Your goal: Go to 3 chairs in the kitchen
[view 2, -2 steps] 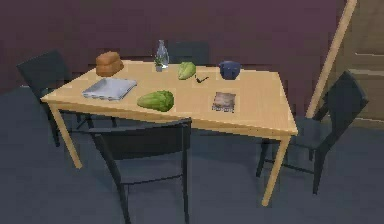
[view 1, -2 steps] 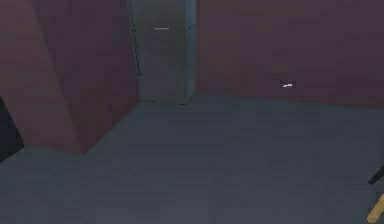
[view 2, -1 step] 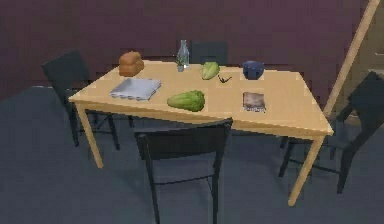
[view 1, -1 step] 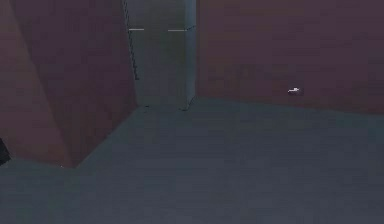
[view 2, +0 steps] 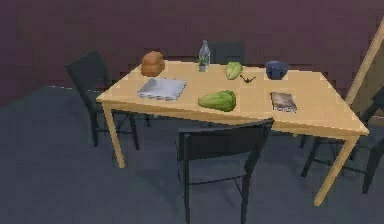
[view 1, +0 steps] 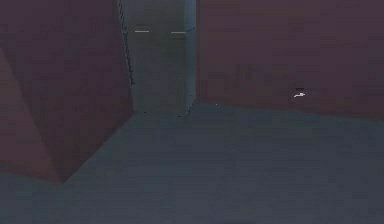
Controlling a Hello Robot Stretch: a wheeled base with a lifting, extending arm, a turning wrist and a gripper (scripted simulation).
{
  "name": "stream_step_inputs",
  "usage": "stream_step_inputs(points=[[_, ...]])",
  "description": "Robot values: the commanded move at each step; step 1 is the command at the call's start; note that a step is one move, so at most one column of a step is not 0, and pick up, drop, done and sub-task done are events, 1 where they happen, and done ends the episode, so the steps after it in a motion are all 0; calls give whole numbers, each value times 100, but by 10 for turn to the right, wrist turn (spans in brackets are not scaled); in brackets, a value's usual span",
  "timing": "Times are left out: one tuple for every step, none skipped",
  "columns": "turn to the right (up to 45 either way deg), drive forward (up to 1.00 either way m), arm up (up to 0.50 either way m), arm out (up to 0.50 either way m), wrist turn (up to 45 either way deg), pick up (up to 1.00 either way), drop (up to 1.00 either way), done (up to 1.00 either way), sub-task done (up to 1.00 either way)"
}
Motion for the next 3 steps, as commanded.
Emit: stream_step_inputs(points=[[330,0,0,0,0,0,0,0,0],[0,50,0,0,0,0,0,0,0],[150,0,0,0,0,0,0,0,0]])
